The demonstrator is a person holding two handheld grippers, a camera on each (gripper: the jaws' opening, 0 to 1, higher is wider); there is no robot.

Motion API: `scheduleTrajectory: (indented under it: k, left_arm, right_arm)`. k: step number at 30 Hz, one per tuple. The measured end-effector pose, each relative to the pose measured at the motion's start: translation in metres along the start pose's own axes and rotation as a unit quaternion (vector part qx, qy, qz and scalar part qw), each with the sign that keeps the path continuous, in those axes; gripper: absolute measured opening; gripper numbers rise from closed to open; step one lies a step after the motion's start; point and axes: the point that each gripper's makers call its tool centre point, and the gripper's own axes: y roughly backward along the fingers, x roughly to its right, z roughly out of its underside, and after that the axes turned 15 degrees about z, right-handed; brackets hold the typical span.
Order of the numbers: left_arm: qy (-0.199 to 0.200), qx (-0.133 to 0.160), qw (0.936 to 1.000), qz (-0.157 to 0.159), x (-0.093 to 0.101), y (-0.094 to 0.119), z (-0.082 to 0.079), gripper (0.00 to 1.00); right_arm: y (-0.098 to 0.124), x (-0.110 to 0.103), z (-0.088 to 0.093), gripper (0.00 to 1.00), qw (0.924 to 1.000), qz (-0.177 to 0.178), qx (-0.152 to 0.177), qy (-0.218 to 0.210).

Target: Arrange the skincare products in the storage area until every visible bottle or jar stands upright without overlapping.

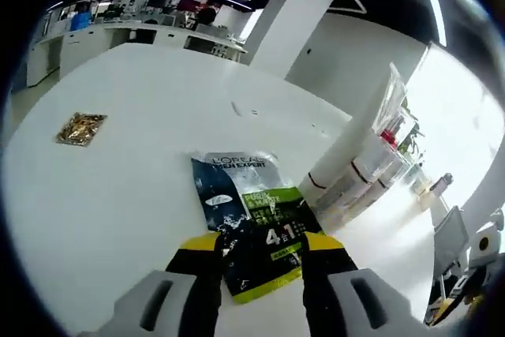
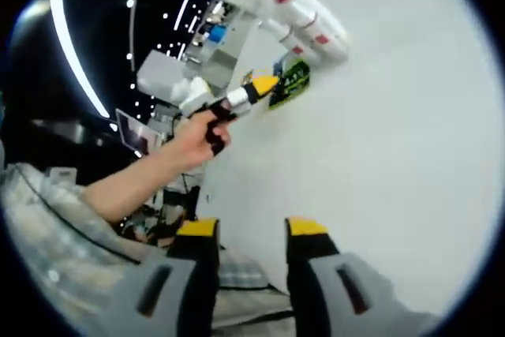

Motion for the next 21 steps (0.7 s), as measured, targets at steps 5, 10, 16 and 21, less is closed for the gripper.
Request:
scheduleTrajectory:
  k: [5,10,16,21]
  left_arm:
    - [-0.011,-0.006,0.9999,0.0,-0.003,-0.002,-0.001,0.37]
    - [-0.016,-0.002,0.9998,0.01,0.001,0.0,-0.006,0.45]
    - [-0.041,0.002,0.999,0.016,0.013,0.016,-0.01,0.5]
    - [-0.053,0.026,0.9979,0.025,0.031,0.043,-0.009,0.52]
  right_arm:
    - [0.001,0.003,0.0,0.31,1.0,0.003,0.0,-0.003]
    - [0.0,0.002,0.0,0.31,1.0,0.003,0.0,-0.003]
    - [-0.006,-0.007,0.0,0.31,1.0,-0.002,-0.002,0.005]
    - [-0.016,-0.022,0.009,0.31,0.9997,-0.011,-0.01,0.02]
